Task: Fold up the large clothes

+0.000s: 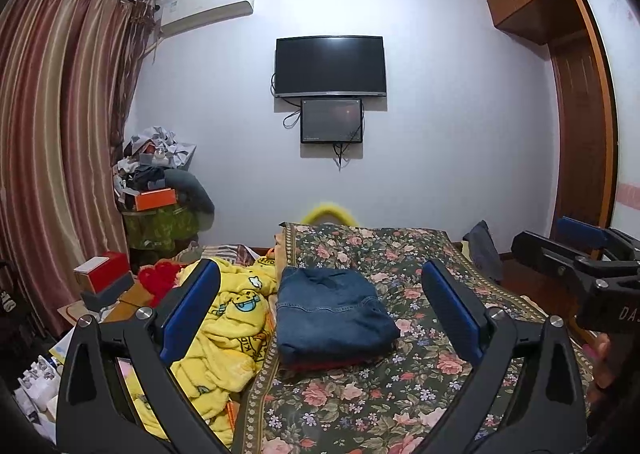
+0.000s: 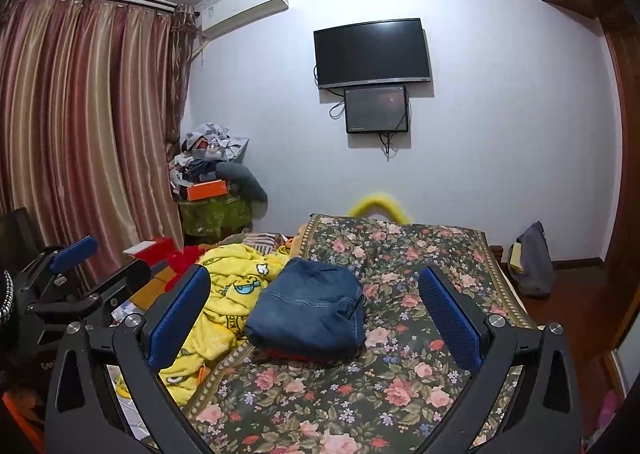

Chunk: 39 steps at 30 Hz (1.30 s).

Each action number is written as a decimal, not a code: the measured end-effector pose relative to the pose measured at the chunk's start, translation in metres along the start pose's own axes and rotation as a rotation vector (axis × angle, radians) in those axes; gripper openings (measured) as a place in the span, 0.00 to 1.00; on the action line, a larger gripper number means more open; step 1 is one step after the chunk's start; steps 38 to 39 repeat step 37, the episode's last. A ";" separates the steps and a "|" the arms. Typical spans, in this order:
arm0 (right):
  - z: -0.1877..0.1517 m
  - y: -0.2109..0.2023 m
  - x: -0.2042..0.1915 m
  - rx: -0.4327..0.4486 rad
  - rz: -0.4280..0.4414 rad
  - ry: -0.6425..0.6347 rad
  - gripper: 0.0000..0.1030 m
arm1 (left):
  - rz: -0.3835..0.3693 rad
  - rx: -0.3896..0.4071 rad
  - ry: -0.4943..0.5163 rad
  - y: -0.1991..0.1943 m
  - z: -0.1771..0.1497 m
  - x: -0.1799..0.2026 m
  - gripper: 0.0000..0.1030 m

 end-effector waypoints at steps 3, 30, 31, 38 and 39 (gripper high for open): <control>-0.002 0.001 0.000 -0.006 0.003 -0.001 1.00 | -0.006 -0.002 -0.005 0.000 0.000 0.001 0.98; 0.001 0.000 0.003 0.017 -0.021 0.005 1.00 | -0.071 -0.029 -0.055 0.002 -0.005 0.004 0.98; 0.001 0.000 0.004 0.016 -0.020 0.006 1.00 | -0.072 -0.030 -0.056 0.002 -0.005 0.003 0.98; -0.001 0.001 0.003 0.012 -0.020 0.000 1.00 | -0.076 -0.046 -0.061 0.002 -0.008 0.000 0.98; -0.001 0.001 0.003 0.012 -0.020 0.000 1.00 | -0.076 -0.046 -0.061 0.002 -0.008 0.000 0.98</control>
Point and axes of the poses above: each gripper's, at about its wrist camera, not at the fingertips, and y roughly the way its jaws point, x to its right, z to its top, the point moved 8 cm from there along y, roughly the way its jaws point, and after that the axes turned 10 degrees about x, right-handed, at the moved point
